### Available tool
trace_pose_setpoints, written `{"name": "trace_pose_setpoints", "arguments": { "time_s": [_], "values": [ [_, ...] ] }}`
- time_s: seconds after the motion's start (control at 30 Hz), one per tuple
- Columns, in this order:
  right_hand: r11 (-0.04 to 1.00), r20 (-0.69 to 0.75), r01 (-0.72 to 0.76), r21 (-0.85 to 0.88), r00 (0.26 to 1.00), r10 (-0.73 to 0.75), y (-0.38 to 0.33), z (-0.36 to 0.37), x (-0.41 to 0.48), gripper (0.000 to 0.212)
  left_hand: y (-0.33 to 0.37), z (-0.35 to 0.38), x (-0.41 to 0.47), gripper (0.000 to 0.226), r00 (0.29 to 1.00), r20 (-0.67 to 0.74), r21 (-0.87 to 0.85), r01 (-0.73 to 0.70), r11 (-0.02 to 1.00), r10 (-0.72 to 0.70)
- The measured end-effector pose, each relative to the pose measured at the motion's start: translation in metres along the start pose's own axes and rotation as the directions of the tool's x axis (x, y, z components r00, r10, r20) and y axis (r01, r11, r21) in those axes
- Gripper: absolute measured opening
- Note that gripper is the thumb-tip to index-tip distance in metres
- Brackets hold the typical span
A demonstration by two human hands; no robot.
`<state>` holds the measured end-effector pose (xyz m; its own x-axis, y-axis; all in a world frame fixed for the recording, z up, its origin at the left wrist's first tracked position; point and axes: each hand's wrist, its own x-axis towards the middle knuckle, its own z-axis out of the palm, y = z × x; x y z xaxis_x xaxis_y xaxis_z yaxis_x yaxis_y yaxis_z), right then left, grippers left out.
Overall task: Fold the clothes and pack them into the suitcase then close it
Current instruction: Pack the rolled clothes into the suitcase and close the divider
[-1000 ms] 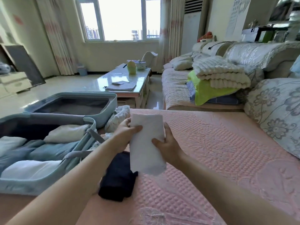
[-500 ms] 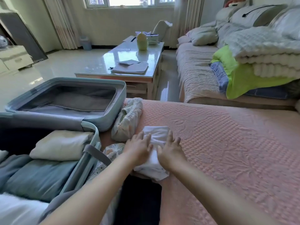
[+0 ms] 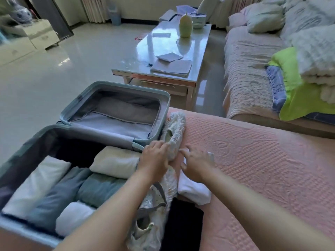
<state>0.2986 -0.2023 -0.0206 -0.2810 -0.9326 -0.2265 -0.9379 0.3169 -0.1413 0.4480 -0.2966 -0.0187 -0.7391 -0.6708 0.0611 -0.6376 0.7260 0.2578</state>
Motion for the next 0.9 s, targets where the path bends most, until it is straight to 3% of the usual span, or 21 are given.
{"name": "trace_pose_setpoints", "arguments": {
  "time_s": [0.2, 0.33, 0.43, 0.67, 0.9],
  "values": [
    [0.981, -0.032, 0.191, 0.043, 0.981, -0.190, -0.112, -0.024, 0.075, 0.055, -0.103, -0.042, 0.002, 0.061, 0.976, 0.096, 0.082, 0.186, 0.979, -0.193],
    [0.983, 0.082, 0.179, -0.051, 0.981, -0.174, -0.154, -0.005, 0.119, 0.062, -0.170, -0.048, 0.012, 0.069, 0.955, 0.208, 0.243, 0.157, 0.957, -0.210],
    [0.978, 0.130, 0.142, -0.152, 0.984, -0.122, -0.153, 0.010, 0.130, 0.043, -0.195, -0.041, 0.020, 0.072, 0.944, 0.287, 0.271, 0.084, 0.959, -0.164],
    [0.959, 0.084, 0.201, -0.201, 0.979, -0.187, -0.128, 0.018, 0.111, 0.036, -0.179, -0.020, 0.034, 0.031, 0.986, 0.160, 0.229, -0.004, 0.973, -0.034],
    [0.967, 0.102, 0.176, -0.182, 0.982, -0.160, -0.081, 0.022, 0.071, 0.039, -0.127, -0.011, 0.033, 0.034, 0.978, 0.207, 0.259, -0.086, 0.962, 0.032]
  ]
}}
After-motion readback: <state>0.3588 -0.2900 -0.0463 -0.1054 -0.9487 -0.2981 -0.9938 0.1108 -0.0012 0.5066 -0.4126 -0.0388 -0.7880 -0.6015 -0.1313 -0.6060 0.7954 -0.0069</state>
